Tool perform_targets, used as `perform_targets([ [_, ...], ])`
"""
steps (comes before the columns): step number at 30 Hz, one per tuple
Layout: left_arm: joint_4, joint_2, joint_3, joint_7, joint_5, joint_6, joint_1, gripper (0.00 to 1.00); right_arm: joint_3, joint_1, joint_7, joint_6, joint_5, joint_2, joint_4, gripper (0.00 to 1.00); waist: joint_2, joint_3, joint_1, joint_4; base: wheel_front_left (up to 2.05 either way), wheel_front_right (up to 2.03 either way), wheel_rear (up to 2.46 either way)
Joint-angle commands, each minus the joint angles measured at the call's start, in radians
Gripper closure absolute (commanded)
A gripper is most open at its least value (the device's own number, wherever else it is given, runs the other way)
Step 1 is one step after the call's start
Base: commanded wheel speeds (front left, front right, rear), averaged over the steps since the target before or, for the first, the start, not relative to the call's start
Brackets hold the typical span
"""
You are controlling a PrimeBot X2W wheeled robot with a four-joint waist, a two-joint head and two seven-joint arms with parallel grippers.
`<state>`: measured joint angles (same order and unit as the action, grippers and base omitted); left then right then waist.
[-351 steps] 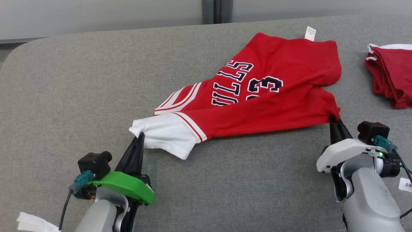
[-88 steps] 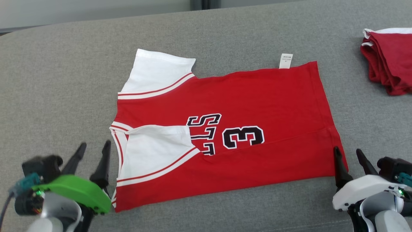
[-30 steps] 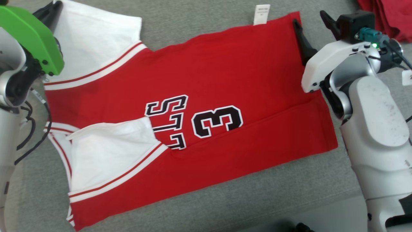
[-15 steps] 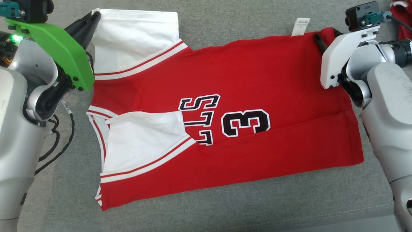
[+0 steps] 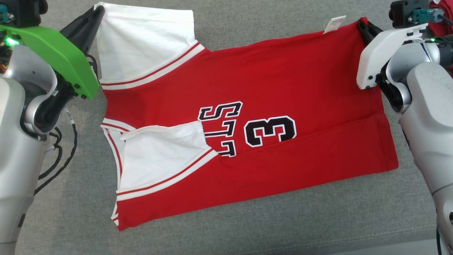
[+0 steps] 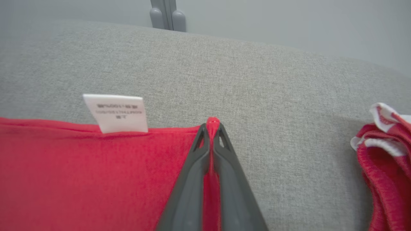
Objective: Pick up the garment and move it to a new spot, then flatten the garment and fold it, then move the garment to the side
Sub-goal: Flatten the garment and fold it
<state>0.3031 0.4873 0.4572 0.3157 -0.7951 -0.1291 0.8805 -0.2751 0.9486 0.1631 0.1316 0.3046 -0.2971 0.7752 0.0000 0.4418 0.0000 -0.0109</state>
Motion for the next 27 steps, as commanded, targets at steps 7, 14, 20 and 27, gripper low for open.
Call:
perform_targets([
  [7, -0.128, 0.044, -0.016, -0.108, -0.038, -0.002, -0.184, 1.00, -0.015, -0.125, -0.148, -0.002, 0.024, 0.000, -0.034, 1.00, 0.0000, -0.087, 0.0000, 0.000, 0.00, 0.00, 0.00],
  [14, -0.327, 0.075, -0.026, -0.215, -0.044, 0.058, -0.480, 1.00, 0.049, -0.303, -0.255, -0.002, 0.026, 0.004, -0.100, 1.00, 0.0000, -0.161, 0.0000, 0.013, 0.00, 0.00, 0.00],
  [20, -0.434, 0.047, -0.037, -0.289, -0.089, 0.117, -0.696, 1.00, 0.131, -0.433, -0.273, -0.002, 0.002, 0.023, -0.176, 1.00, 0.0000, -0.192, 0.0000, 0.029, 0.00, 0.00, 0.00],
  [27, -0.412, -0.002, -0.036, -0.370, -0.104, 0.145, -0.805, 1.00, 0.230, -0.556, -0.256, -0.002, -0.045, 0.070, -0.286, 1.00, 0.0000, -0.211, 0.0000, 0.041, 0.00, 0.00, 0.00],
])
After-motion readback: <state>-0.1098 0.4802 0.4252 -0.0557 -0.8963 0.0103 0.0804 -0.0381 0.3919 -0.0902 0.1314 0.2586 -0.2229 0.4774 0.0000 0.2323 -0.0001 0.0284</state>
